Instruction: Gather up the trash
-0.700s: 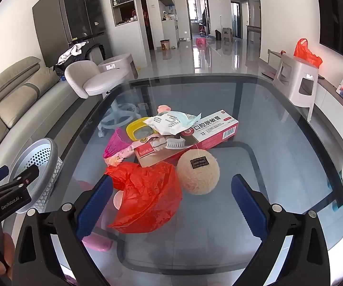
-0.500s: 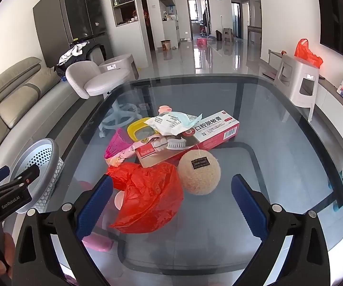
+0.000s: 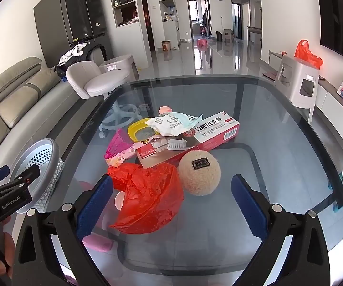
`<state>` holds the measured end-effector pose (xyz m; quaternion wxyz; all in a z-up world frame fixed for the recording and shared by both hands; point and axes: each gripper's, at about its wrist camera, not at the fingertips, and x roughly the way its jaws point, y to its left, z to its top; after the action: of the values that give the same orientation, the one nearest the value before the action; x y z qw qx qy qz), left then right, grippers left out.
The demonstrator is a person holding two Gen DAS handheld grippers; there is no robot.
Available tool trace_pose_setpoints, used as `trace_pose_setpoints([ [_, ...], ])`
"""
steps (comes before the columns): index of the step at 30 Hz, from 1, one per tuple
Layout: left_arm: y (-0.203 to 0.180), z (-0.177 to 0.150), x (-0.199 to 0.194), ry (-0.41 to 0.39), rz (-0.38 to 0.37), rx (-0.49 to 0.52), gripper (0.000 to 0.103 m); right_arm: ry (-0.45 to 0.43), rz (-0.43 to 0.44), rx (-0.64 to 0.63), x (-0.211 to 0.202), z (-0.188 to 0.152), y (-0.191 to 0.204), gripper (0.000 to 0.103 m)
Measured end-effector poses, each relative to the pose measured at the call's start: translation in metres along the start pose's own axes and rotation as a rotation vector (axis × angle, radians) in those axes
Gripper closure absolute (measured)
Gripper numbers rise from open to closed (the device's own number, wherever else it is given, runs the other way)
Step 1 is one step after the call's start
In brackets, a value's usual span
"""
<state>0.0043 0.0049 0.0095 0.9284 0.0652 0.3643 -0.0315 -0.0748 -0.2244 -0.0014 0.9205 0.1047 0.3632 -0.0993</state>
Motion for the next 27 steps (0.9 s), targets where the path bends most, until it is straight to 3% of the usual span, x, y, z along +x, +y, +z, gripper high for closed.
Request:
trace_pose_setpoints([
  [27, 0.0031, -0.0088, 0.0041, -0.005, 0.006, -0.025, 0.006, -0.008, -0.009, -0.006, -0.0049, 0.0019, 0.0011, 0.008],
])
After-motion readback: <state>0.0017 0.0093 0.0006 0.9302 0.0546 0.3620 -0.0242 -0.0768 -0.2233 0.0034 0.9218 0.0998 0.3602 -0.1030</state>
